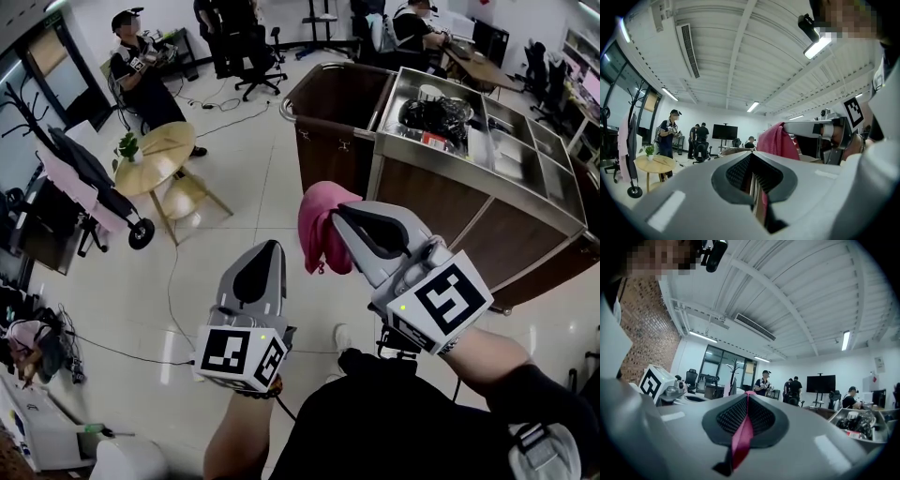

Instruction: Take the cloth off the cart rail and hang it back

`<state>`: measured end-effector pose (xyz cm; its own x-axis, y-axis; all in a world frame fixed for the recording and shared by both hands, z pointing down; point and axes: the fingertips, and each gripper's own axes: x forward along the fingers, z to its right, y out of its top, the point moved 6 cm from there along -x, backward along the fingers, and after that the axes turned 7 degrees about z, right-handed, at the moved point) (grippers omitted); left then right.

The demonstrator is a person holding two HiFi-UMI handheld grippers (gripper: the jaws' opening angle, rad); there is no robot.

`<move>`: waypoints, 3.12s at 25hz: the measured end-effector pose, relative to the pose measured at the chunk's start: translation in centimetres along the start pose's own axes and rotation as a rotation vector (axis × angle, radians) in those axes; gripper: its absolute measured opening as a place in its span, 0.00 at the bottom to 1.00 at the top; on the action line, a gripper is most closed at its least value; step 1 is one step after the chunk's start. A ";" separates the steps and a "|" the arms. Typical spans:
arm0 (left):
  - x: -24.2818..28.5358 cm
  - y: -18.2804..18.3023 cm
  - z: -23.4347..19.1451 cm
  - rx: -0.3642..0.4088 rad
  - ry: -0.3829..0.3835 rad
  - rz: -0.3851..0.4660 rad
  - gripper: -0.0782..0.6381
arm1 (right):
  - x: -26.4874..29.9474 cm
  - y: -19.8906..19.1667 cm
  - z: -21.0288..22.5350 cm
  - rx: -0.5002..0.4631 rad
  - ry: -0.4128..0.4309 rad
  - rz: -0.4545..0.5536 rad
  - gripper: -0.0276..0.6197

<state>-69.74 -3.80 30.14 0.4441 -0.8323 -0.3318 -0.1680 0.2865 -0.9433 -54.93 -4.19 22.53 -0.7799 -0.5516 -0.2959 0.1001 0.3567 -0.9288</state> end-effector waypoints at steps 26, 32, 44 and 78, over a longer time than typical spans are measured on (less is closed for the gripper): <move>17.5 -2.9 -4.8 0.038 -0.070 -0.061 0.11 | 6.3 -2.5 16.2 0.027 -0.076 0.075 0.05; 20.0 -3.9 -6.5 0.033 -0.078 -0.065 0.11 | 8.2 -3.6 18.1 0.053 -0.093 0.030 0.05; 23.1 -3.9 -17.7 -0.019 -0.156 -0.042 0.11 | 19.7 -5.1 18.3 -0.034 -0.160 0.033 0.05; 36.1 -2.6 -40.1 -0.153 -0.369 -0.013 0.11 | 43.9 -6.5 27.5 -0.168 -0.441 -0.089 0.05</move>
<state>-88.55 -53.59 21.09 0.7285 -0.6010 -0.3288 -0.2771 0.1804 -0.9438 -72.83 -51.43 9.43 -0.4408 -0.8398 -0.3168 -0.0847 0.3903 -0.9168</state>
